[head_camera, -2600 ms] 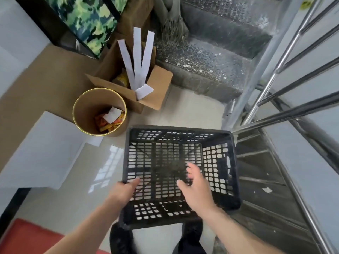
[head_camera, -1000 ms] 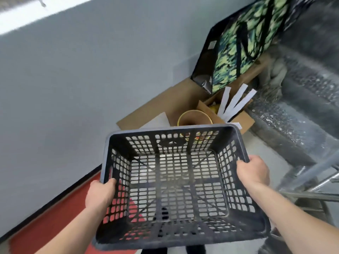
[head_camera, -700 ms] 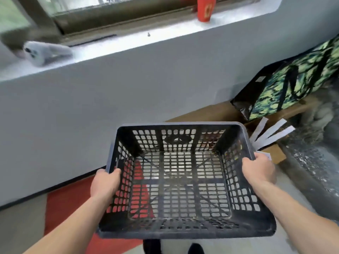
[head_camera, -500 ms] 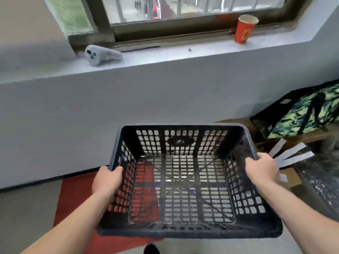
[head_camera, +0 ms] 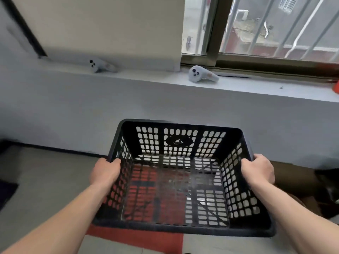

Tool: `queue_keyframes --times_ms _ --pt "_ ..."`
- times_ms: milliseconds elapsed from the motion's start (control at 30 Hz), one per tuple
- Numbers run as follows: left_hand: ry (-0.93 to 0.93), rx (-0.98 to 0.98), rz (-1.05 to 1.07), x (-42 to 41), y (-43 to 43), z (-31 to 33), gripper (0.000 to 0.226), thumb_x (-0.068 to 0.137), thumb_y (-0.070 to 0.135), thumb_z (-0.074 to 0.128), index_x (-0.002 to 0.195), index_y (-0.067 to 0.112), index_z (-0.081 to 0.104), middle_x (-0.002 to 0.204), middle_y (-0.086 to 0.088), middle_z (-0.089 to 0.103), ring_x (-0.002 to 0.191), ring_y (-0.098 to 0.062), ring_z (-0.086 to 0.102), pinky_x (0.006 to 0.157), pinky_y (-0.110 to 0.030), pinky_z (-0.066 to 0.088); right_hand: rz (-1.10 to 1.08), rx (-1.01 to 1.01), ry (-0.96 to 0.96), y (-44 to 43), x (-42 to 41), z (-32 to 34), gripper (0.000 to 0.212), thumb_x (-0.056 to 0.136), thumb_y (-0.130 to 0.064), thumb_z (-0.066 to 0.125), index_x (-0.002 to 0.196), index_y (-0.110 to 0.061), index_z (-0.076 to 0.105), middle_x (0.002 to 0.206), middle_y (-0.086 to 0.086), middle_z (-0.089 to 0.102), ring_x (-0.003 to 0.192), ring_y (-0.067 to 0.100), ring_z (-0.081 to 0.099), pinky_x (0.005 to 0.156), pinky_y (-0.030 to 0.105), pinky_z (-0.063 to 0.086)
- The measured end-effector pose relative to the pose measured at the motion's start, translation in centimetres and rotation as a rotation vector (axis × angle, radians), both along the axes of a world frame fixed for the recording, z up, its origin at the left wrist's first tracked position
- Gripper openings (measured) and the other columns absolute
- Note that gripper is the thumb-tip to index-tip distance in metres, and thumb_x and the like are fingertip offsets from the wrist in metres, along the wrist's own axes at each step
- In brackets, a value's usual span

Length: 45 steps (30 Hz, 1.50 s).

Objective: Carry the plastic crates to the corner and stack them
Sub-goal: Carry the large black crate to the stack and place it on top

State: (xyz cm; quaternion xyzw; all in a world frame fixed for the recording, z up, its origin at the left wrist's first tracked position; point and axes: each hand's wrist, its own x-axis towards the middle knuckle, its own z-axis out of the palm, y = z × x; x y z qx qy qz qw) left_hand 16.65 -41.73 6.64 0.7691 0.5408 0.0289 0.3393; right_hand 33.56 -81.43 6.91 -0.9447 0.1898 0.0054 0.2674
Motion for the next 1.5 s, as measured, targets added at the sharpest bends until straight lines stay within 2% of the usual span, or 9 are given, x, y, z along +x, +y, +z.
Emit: queue_keyframes --times_ms 100,233,400,500,567,800,1000,1400,1500 --pt "-0.007 0.034 0.07 -2.1 2.6 0.9 0.04 0.09 0.037 0.055 0.11 0.003 0.062 0.106 -0.018 0.066 0.099 -0.04 0.062 0.078 -0.038 0.045 0.083 0.011 0.003 4.1 0.8 0.5 0.02 0.087 -0.027 0.06 0.097 -0.011 0.069 0.099 0.016 0.069 0.084 0.033 0.054 0.072 0.037 0.044" --pt "-0.013 0.059 0.189 -4.7 4.8 2.0 0.035 0.092 0.036 0.055 0.107 0.004 0.059 0.103 -0.017 0.064 0.092 -0.037 0.058 0.076 -0.037 0.043 0.174 0.026 0.013 8.7 1.8 0.8 0.014 0.084 -0.025 0.06 0.086 -0.012 0.065 0.092 0.014 0.067 0.082 0.035 0.055 0.071 0.036 0.045" --pt "0.018 0.102 0.313 -8.0 6.3 3.2 0.04 0.089 0.041 0.054 0.109 0.006 0.061 0.102 -0.014 0.066 0.091 -0.037 0.06 0.076 -0.038 0.047 0.295 0.035 0.024 13.4 2.7 1.6 0.016 0.083 -0.025 0.058 0.087 -0.011 0.066 0.094 0.014 0.067 0.084 0.035 0.056 0.071 0.036 0.045" --pt "0.007 0.105 0.391 -9.7 6.6 4.1 0.036 0.086 0.04 0.054 0.097 0.006 0.061 0.092 -0.013 0.067 0.082 -0.036 0.06 0.071 -0.038 0.047 0.36 0.048 0.028 15.6 3.1 2.3 0.02 0.084 -0.026 0.059 0.092 -0.01 0.067 0.097 0.014 0.067 0.084 0.034 0.055 0.073 0.036 0.044" --pt "-0.007 0.096 0.448 -10.9 6.7 4.7 0.037 0.082 0.042 0.054 0.092 0.006 0.06 0.088 -0.013 0.068 0.082 -0.037 0.062 0.074 -0.04 0.052 0.403 0.049 0.029 17.0 3.2 2.8 0.021 0.084 -0.026 0.058 0.094 -0.01 0.067 0.097 0.014 0.067 0.085 0.034 0.056 0.073 0.036 0.045" --pt "-0.02 0.082 0.621 -16.0 8.9 6.0 0.04 0.086 0.041 0.054 0.101 0.006 0.066 0.092 -0.014 0.066 0.079 -0.033 0.058 0.07 -0.038 0.045 0.592 0.08 0.017 24.2 2.7 4.8 0.021 0.085 -0.029 0.059 0.092 -0.011 0.067 0.093 0.012 0.068 0.085 0.035 0.062 0.071 0.037 0.048" --pt "-0.066 0.101 0.772 -21.5 12.9 7.2 0.048 0.083 0.043 0.057 0.112 0.006 0.067 0.102 -0.016 0.068 0.092 -0.038 0.062 0.084 -0.045 0.053 0.738 0.127 0.046 33.1 -0.4 6.6 0.021 0.082 -0.028 0.056 0.087 -0.011 0.068 0.085 0.01 0.069 0.077 0.034 0.065 0.077 0.044 0.059" --pt "-0.136 0.101 0.926 -35.1 29.2 11.3 0.041 0.085 0.041 0.055 0.101 0.005 0.065 0.087 -0.016 0.066 0.078 -0.036 0.062 0.07 -0.04 0.052 1.016 0.226 -0.017 56.9 -10.9 10.3 0.016 0.081 -0.022 0.057 0.076 -0.009 0.065 0.074 0.012 0.066 0.071 0.034 0.064 0.068 0.038 0.054" --pt "-0.181 0.108 0.963 -38.3 33.3 12.7 0.043 0.084 0.041 0.056 0.102 0.003 0.066 0.086 -0.016 0.066 0.078 -0.037 0.062 0.074 -0.042 0.053 1.057 0.259 -0.034 62.3 -13.6 11.4 0.017 0.08 -0.024 0.057 0.075 -0.01 0.066 0.072 0.011 0.067 0.069 0.032 0.064 0.065 0.038 0.053"
